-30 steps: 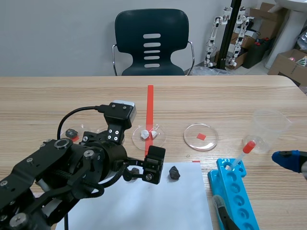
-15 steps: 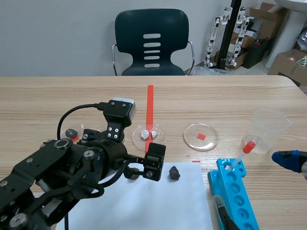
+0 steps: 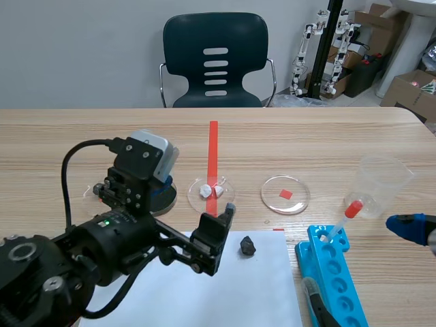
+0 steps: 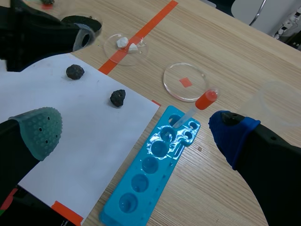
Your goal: Return to the home posture
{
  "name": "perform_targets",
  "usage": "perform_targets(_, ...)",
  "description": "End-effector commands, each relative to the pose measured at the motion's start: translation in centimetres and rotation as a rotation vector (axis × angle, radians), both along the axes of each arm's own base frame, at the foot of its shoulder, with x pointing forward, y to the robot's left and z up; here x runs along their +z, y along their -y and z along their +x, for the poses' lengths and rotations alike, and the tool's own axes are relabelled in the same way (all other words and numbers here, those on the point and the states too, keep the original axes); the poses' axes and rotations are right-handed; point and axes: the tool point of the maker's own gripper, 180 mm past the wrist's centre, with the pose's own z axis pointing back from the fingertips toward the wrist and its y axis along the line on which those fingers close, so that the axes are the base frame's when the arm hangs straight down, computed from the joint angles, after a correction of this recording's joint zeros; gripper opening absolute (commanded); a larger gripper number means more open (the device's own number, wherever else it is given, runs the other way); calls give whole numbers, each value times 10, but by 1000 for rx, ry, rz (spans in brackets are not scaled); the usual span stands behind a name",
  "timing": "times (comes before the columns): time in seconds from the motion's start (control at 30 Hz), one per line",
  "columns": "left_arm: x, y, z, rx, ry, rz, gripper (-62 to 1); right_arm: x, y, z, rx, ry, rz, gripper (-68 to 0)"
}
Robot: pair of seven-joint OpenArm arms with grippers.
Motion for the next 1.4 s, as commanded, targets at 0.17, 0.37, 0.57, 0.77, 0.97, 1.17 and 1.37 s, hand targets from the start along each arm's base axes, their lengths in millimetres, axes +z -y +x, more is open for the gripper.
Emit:
perform_targets(0.17,15,-13,-31,-105,62,22,14,4,0,1,2,15,9,4)
perform_targets(0.37,38,-29,-57,-124,154,14,14,4,0,1,2,15,9,4)
perform_targets(0.57,64,-43,-83,-157,236,-49,14,4,0,1,2,15,9,4)
perform_targets(0.77,77,-58,-101,-163,259,-78,14,4,0,1,2,15,9,4)
perform_targets(0.97,76,-65,-115,-182,285,-36,14,4,0,1,2,15,9,4)
perform_targets(1.17,79,-65,-115,-181,293,-46,14,4,0,1,2,15,9,4)
perform_targets(1.37,79,-65,-115,-181,293,-46,14,4,0,1,2,15,9,4)
